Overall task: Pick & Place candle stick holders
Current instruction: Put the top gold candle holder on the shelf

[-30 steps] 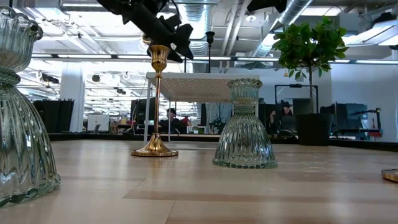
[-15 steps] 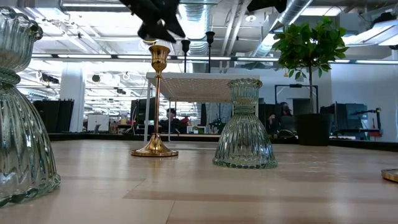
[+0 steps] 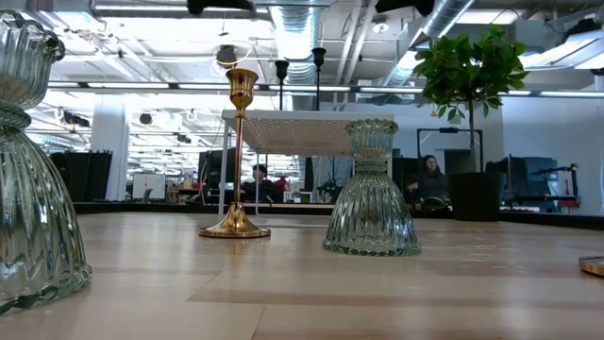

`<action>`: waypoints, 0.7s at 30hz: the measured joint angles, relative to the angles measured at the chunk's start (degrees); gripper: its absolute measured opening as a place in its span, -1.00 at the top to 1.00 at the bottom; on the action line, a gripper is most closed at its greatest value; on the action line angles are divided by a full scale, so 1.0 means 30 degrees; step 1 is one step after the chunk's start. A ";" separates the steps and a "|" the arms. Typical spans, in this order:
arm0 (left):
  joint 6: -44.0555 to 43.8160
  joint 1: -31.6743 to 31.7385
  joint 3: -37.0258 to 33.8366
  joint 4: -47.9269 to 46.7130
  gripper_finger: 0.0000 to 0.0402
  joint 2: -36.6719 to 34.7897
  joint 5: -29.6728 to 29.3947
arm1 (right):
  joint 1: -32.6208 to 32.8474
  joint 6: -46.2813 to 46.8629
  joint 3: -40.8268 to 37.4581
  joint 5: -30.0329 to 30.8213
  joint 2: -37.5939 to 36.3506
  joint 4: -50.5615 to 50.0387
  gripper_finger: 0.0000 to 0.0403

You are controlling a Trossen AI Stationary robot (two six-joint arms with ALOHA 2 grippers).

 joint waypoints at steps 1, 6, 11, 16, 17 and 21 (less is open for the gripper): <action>-0.0003 -0.0305 0.0000 -0.0115 0.18 -0.0071 0.0007 | 0.0138 0.0132 0.0000 0.0000 0.0000 0.0000 1.00; -0.0007 -0.2038 0.0000 -0.0159 0.31 -0.0106 0.0007 | 0.0872 0.0751 0.0007 0.0007 0.0000 0.0000 1.00; -0.0081 -0.3695 0.0000 -0.0200 0.41 0.0008 0.0058 | 0.1727 0.1531 0.0005 0.0002 0.0000 0.0000 1.00; -0.0686 -0.5156 0.0000 -0.0218 0.48 0.0003 0.0029 | 0.2925 0.2200 0.0000 0.0815 0.0000 0.0000 1.00; -0.0905 -0.5432 0.0000 -0.0232 0.50 0.0003 0.0022 | 0.3235 0.2404 0.0004 0.1159 0.0000 0.0000 1.00; -0.1122 -0.6536 0.0007 -0.0245 0.53 0.0003 0.0004 | 0.4619 0.3070 0.0003 0.2389 0.0000 -0.0008 1.00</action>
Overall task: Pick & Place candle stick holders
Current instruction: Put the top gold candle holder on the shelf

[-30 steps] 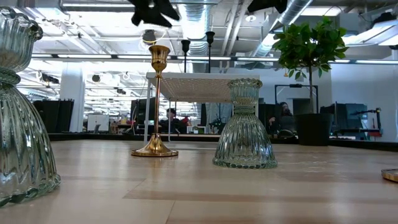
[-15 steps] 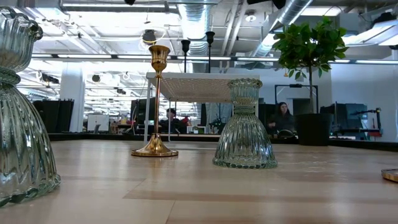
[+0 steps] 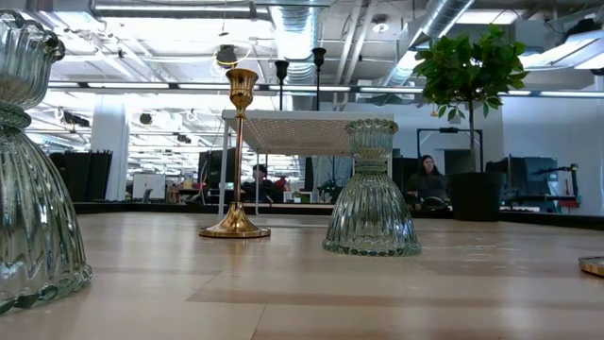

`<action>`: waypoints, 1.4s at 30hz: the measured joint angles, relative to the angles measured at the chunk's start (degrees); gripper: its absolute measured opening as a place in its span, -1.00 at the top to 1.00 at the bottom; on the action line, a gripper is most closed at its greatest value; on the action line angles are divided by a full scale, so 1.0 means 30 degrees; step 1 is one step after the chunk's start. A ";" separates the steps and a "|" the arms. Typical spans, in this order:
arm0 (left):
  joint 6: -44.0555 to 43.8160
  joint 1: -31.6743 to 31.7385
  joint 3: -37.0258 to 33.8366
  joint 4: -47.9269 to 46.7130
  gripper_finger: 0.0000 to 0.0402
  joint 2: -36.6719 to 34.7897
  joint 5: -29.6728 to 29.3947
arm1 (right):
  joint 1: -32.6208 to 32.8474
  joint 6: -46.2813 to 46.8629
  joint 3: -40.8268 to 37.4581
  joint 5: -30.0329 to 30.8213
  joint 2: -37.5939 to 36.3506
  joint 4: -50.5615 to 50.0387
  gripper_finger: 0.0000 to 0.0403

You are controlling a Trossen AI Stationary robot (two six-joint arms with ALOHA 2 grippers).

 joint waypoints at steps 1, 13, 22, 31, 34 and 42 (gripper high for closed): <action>-0.0015 -0.0286 0.0000 -0.0003 0.54 0.0026 -0.0010 | 0.0365 0.0097 0.0003 0.0230 0.0000 -0.0015 1.00; -0.1306 -0.3620 -0.0880 -0.0649 0.73 0.1288 -0.2770 | 0.3894 0.0313 -0.0003 0.2531 0.0000 -0.1726 1.00; -0.7321 -0.4932 -0.4225 -0.0577 0.96 0.1734 -0.3232 | 0.5466 0.1268 -0.0003 0.2727 0.0000 -0.1986 1.00; -0.9395 -0.6574 -0.6340 0.0125 0.97 0.2079 -0.3969 | 0.6416 0.2707 -0.0003 0.5136 0.0000 -0.1950 1.00; -0.9549 -0.6710 -0.7071 0.1294 0.97 0.2411 -0.4048 | 0.6459 0.3421 -0.0003 0.5139 0.0000 -0.1800 1.00; -0.9377 -0.6738 -0.8477 0.4181 0.98 0.4009 -0.4118 | 0.7200 0.4332 -0.0003 0.5603 0.0000 -0.1718 1.00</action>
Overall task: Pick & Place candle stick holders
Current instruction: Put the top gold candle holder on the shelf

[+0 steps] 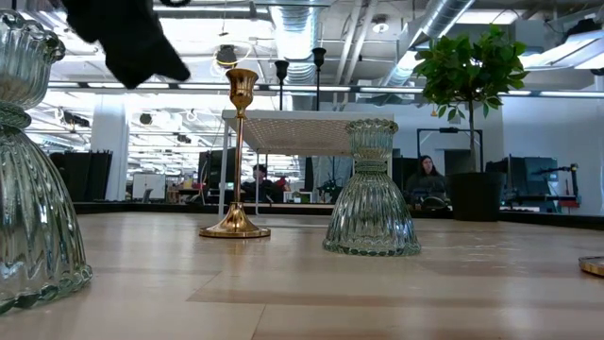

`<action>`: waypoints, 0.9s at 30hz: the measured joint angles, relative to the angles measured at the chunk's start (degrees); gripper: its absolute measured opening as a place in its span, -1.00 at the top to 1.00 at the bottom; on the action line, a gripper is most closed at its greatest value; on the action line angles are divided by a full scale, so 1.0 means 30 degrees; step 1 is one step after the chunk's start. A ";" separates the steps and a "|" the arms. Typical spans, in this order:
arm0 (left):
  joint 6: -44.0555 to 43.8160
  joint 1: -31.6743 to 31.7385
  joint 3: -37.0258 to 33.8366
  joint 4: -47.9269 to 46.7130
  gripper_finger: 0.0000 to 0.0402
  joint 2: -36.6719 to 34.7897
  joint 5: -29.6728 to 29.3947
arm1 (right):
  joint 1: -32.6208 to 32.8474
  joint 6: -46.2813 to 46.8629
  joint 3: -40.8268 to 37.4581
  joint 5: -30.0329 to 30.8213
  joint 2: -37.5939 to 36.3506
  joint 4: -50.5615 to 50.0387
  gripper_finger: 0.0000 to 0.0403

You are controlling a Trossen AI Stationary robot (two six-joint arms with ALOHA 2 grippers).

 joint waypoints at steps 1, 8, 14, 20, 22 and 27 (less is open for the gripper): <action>0.0006 -0.0062 -0.0044 0.0026 0.98 0.0242 -0.0101 | 0.0093 -0.0004 0.0000 0.0245 0.0000 0.0045 1.00; 0.0044 -0.0195 -0.0054 0.0269 0.97 0.1698 -0.0593 | 0.0337 -0.0002 0.0000 0.0853 0.0000 0.0270 1.00; 0.0222 0.0327 -0.0052 0.0492 0.96 0.2532 -0.0615 | 0.0323 -0.0004 0.0000 0.1020 0.0000 0.0277 1.00; 0.0714 0.0927 -0.0047 0.0725 0.77 0.3420 -0.0722 | 0.0329 -0.0004 0.0000 0.1020 0.0000 0.0313 1.00; 0.1034 0.1257 -0.0047 0.1061 0.66 0.3669 -0.0797 | 0.0330 -0.0004 0.0000 0.1020 0.0000 0.0313 1.00; 0.1200 0.2052 -0.0047 0.2427 0.37 0.4230 -0.0817 | 0.0323 -0.0004 0.0000 0.1020 0.0000 0.0313 1.00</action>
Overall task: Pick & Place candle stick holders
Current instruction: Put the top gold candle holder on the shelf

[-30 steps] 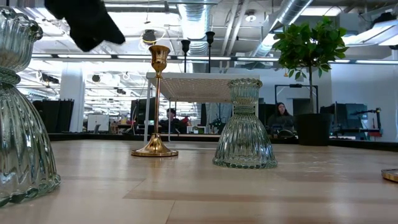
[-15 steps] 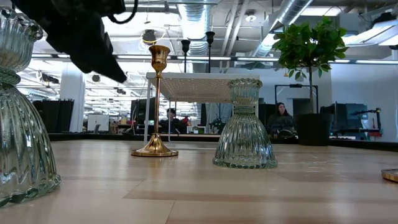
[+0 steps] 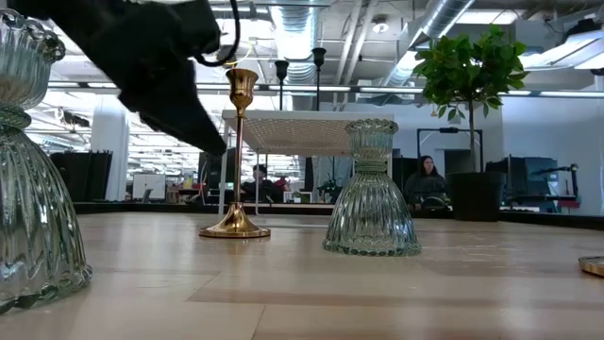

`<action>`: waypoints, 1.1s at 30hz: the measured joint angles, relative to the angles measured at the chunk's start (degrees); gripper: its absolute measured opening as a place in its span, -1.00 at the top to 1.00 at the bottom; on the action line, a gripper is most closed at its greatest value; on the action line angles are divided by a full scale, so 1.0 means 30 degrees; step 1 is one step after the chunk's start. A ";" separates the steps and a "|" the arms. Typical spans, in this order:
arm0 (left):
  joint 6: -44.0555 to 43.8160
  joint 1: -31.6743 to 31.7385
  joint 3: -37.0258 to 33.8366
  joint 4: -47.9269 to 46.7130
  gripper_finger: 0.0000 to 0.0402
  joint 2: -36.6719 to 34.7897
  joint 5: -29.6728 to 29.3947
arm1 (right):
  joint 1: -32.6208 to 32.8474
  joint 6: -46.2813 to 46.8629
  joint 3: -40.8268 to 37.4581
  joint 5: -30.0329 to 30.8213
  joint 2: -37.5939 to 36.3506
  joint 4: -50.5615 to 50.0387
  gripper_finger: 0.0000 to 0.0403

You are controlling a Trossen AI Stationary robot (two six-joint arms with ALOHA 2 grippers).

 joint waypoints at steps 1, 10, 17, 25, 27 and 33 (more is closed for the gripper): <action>0.0005 0.0121 0.0000 0.0057 0.31 0.0055 0.0052 | 0.0000 0.0000 0.0000 0.0000 0.0000 0.0000 1.00; 0.0247 0.0685 0.0000 0.0677 -0.09 0.0067 0.0282 | 0.0000 -0.0007 0.0000 0.0000 0.0000 0.0000 1.00; 0.1496 0.1310 0.0000 0.0684 -0.15 0.0067 0.0289 | 0.0000 -0.0062 0.0000 -0.0004 0.0000 -0.0150 1.00; 0.1299 0.1444 0.0000 0.2061 -0.16 0.0067 0.0293 | 0.0000 -0.0069 0.0000 0.0000 0.0000 -0.0851 1.00; 0.1299 0.1444 0.0000 0.2815 -0.15 0.0066 0.0296 | -0.0022 -0.0073 0.0000 0.0000 0.0000 -0.1063 1.00; 0.1292 0.1447 0.0000 0.3460 0.04 0.0052 0.0296 | -0.0042 -0.0066 0.0000 0.0000 0.0000 -0.1137 1.00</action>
